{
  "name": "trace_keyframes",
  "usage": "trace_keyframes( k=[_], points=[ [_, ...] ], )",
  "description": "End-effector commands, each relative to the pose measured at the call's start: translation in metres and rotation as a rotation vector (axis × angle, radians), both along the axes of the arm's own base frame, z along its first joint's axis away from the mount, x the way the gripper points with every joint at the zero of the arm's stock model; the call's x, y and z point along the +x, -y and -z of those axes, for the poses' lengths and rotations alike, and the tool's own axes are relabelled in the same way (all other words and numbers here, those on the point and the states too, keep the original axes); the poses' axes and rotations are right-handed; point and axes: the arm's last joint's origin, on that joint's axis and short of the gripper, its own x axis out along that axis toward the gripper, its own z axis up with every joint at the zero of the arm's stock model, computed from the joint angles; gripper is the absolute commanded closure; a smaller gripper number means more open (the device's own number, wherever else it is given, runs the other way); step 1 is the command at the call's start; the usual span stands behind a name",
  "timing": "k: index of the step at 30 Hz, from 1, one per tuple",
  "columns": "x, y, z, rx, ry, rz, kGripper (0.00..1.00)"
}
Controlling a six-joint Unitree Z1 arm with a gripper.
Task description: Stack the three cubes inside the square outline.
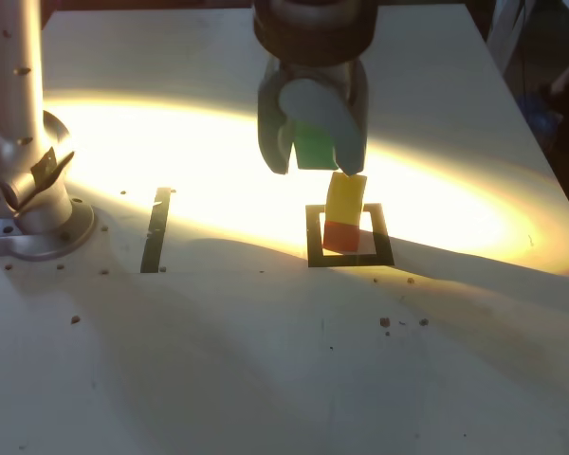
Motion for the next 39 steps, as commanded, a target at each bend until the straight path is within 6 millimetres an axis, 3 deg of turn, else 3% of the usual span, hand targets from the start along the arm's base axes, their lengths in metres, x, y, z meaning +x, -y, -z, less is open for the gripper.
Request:
trace_keyframes(
  k=[1,12,39],
  points=[
    [0.007,0.004,0.007,0.010,-0.016,-0.005,0.74],
    [0.030,0.000,0.028,0.043,-0.039,-0.013,0.74],
    [0.045,-0.035,0.057,0.031,-0.092,-0.002,0.74]
  ],
)
